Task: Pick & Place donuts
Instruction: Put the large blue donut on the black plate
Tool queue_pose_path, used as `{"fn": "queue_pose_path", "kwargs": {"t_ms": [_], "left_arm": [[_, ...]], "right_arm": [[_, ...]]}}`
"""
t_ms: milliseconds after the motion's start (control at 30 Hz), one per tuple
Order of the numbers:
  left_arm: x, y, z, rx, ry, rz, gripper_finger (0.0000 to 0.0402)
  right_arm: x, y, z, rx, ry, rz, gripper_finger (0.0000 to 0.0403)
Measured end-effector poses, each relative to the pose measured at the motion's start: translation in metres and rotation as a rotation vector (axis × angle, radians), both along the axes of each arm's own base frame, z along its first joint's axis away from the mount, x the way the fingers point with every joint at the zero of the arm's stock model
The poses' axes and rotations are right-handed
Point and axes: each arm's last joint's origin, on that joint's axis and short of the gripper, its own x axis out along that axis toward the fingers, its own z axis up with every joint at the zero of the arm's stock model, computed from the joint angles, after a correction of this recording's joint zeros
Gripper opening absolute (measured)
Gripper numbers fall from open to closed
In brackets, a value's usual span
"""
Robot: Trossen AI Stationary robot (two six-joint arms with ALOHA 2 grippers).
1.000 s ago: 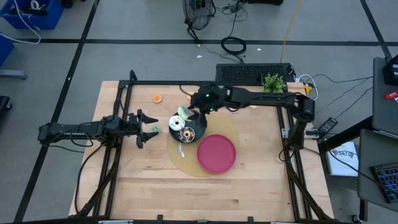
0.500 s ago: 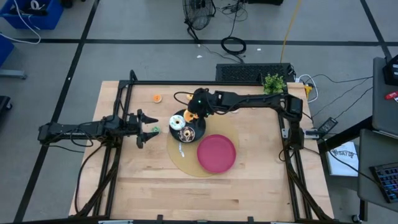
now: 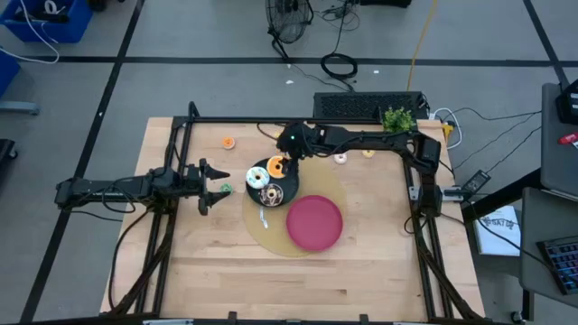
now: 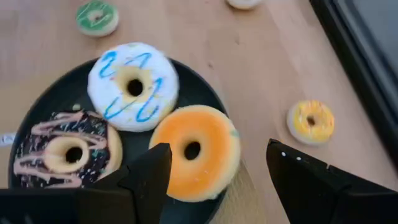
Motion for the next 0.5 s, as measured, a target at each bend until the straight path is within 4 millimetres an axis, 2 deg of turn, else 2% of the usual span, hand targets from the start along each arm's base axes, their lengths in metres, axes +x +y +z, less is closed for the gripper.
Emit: {"fn": "queue_pose_path", "kwargs": {"t_ms": [133,233,500], "left_arm": [[0.0,0.0,0.0,0.0,0.0,0.0,0.032],[0.0,0.0,0.0,0.0,0.0,0.0,0.0323],[0.0,0.0,0.0,0.0,0.0,0.0,0.0314]], "right_arm": [[-0.01,-0.016,-0.011,0.132,-0.025,-0.044,0.0247],[-0.015,-0.023,-0.022,0.167,-0.063,-0.067,0.0247],[-0.02,-0.02,-0.05,0.222,-0.163,-0.024,0.0247]]}}
